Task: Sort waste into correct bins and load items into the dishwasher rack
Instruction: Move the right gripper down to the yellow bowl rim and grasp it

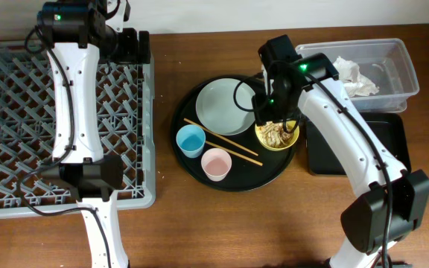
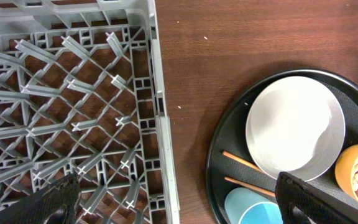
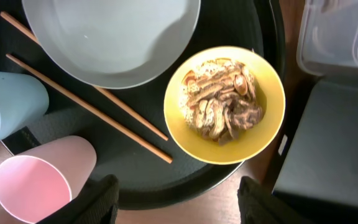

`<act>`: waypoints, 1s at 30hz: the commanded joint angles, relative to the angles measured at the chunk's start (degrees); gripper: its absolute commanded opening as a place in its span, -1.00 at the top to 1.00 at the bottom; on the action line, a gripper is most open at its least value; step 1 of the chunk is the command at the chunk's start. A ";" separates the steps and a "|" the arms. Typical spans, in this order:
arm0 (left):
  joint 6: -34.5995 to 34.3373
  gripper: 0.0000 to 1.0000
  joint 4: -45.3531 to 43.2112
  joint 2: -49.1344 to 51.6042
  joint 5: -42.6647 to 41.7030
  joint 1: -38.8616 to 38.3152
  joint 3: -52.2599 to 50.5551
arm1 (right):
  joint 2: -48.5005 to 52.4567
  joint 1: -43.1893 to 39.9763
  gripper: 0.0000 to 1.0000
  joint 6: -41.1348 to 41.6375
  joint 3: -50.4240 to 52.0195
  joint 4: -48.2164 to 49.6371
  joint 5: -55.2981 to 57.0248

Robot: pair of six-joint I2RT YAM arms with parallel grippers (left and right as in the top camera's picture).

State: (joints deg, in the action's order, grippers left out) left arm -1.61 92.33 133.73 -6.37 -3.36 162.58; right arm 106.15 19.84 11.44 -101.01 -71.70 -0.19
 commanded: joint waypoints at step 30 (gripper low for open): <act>-0.55 -0.99 -0.07 0.48 0.22 0.04 -0.33 | 0.33 0.42 -0.26 -23.93 15.26 14.93 -0.68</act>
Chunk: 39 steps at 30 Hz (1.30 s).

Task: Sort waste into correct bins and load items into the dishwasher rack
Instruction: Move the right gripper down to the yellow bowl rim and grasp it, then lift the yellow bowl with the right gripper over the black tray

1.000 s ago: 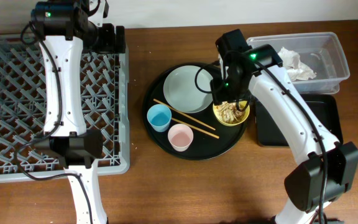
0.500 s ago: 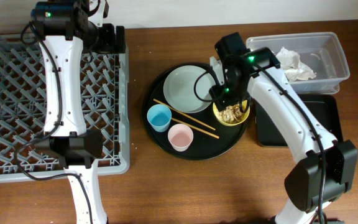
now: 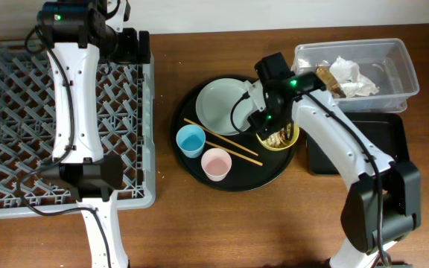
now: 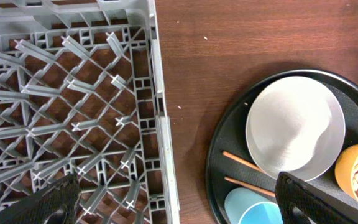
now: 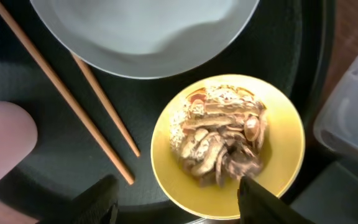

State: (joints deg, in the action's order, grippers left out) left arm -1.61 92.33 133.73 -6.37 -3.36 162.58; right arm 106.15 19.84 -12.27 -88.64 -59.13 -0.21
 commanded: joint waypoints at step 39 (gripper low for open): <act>-0.55 -0.99 -0.07 0.48 0.22 0.04 -0.33 | 0.44 0.42 0.57 9.81 17.35 20.46 -4.26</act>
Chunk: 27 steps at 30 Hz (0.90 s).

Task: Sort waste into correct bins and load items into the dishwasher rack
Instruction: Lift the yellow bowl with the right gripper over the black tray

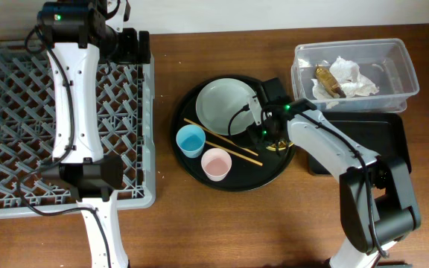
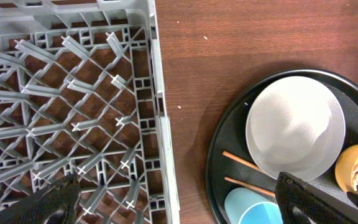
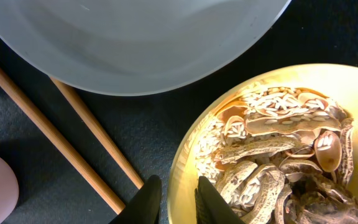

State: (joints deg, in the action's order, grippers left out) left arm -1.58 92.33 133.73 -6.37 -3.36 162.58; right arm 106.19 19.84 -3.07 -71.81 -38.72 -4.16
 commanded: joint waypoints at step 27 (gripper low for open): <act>-0.57 -0.99 -0.07 0.46 0.22 0.04 -0.33 | -1.16 -0.07 0.92 7.82 -18.62 -21.29 -0.70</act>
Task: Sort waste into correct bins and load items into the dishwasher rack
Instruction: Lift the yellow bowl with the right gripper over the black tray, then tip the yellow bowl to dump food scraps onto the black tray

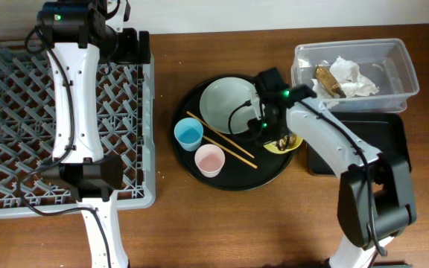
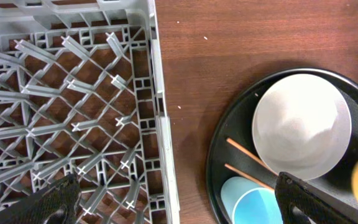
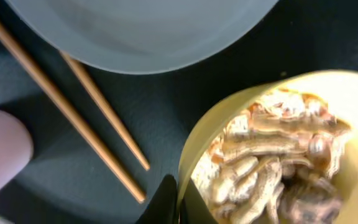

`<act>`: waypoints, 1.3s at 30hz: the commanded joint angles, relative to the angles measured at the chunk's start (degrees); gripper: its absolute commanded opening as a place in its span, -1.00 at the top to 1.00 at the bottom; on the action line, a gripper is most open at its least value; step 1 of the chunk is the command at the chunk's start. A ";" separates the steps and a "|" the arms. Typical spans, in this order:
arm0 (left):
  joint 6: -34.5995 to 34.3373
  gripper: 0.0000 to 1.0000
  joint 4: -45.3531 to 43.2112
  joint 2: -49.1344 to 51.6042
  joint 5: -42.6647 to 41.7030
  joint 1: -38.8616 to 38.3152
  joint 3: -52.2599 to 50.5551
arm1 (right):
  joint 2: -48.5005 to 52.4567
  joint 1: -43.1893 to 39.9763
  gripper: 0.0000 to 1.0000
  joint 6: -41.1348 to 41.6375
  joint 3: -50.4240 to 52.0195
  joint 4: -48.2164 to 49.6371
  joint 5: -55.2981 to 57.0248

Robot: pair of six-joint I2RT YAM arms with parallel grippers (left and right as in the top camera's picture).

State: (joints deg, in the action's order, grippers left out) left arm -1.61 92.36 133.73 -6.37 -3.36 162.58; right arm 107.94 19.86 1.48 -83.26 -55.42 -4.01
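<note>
A yellow bowl [image 3: 278, 149] heaped with peanut shells is at the right of the round black tray [image 1: 233, 177]; it looks raised and blurred. My right gripper [image 3: 178, 198] is shut on its left rim, one finger inside and one outside. In the overhead view the yellow bowl [image 1: 287, 142] is partly under the right gripper [image 1: 263, 128]. On the tray lie a white bowl [image 1: 226, 104], two chopsticks [image 1: 222, 141], a blue cup [image 1: 188, 134] and a pink cup [image 1: 209, 158]. My left gripper [image 2: 179, 204] hangs open over the right edge of the grey dishwasher rack [image 2: 67, 106].
A clear bin [image 1: 356, 74] holding crumpled tissue and a brown scrap stands at the back right. A black bin [image 1: 386, 145] lies in front of it, right of the tray. The rack [image 1: 21, 119] fills the left side of the table.
My right gripper's fingers stood apart on either side of the yellow bowl's rim; now they are shut on it. The bowl looks raised, and the tray's things sit slightly farther up-left.
My right gripper was open high above the yellow bowl, then lower over it, then down with its fingers either side of the left rim. Now it grips that rim. The left arm has stayed over the rack's corner throughout.
</note>
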 commanded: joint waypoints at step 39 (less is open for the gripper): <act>-0.55 -0.99 -0.09 0.46 0.22 0.04 -0.33 | -9.81 -56.76 0.92 -31.47 21.62 4.74 -80.04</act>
State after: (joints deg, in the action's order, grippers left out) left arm -1.61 92.36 133.73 -6.37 -3.36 162.58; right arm 95.44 -34.00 -28.91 -62.11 -50.78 -74.81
